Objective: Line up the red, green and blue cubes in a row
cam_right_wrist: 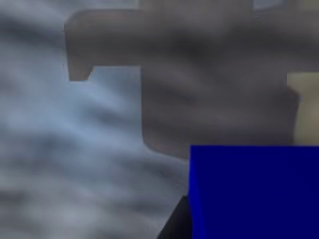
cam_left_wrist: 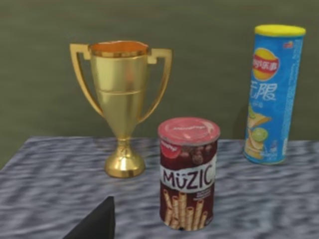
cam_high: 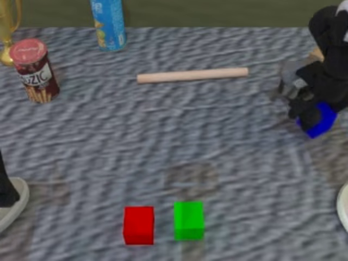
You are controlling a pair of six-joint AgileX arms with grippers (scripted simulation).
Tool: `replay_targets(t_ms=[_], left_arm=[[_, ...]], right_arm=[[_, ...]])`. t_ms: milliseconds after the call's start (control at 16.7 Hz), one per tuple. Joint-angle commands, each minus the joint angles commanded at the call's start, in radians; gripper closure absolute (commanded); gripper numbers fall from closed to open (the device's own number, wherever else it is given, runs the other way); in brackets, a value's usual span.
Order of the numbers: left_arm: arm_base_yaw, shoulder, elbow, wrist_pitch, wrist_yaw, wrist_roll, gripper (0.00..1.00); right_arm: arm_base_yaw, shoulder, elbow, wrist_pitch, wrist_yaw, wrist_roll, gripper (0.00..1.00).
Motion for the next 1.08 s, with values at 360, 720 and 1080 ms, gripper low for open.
replay_targets(t_ms=[360,720,1080], left_arm=[[0.0,0.0,0.0,0.0,0.0,0.0,0.0],[0.0,0.0,0.0,0.0,0.0,0.0,0.0],[0.0,0.0,0.0,0.0,0.0,0.0,0.0]], right_arm=[[0.005,-0.058,0.094,-0.157,0.002,0.0,1.0],[0.023,-0.068,0.076,-0.151,0.001,0.036,1.0],[0.206,-0.193,-0.086,-0.117,-0.001,0.362,1.0]])
